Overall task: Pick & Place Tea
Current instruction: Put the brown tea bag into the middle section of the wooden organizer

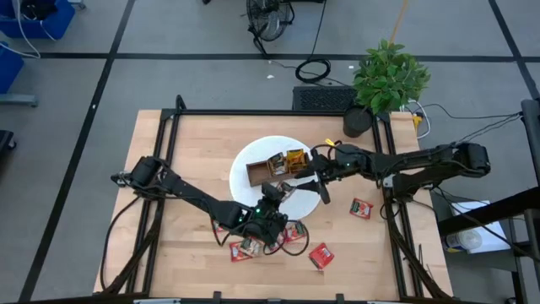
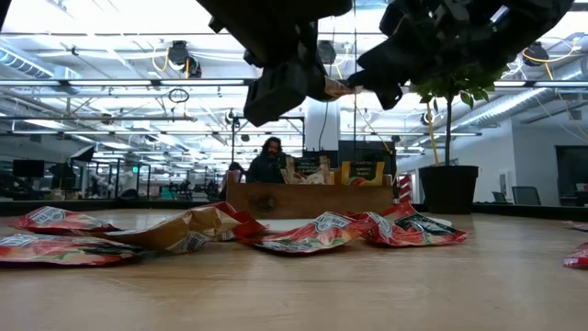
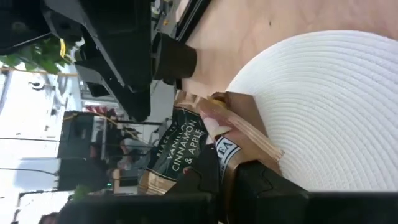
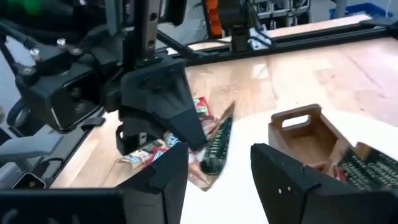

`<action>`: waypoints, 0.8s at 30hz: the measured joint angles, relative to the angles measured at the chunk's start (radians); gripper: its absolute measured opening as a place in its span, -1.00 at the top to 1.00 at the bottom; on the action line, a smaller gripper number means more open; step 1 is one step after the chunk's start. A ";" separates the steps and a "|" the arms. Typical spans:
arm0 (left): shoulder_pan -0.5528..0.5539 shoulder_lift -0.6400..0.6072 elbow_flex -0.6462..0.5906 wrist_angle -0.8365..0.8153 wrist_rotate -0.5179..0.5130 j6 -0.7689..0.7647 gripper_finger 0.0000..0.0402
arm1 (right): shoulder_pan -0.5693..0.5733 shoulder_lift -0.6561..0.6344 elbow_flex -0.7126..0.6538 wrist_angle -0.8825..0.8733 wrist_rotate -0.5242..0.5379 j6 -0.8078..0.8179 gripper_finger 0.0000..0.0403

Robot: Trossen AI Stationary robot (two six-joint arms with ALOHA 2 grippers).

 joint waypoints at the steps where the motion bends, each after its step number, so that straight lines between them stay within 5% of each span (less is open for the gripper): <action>1: -0.004 0.000 0.000 0.001 -0.004 0.010 0.92 | -0.001 -0.007 0.000 -0.005 -0.001 0.000 0.20; 18: 0.018 0.000 0.000 0.054 0.055 0.063 0.92 | -0.016 0.111 -0.001 0.072 -0.081 0.073 0.22; 24: 0.018 0.000 0.000 0.054 0.065 0.053 0.93 | -0.016 0.111 -0.001 0.099 -0.110 0.058 0.53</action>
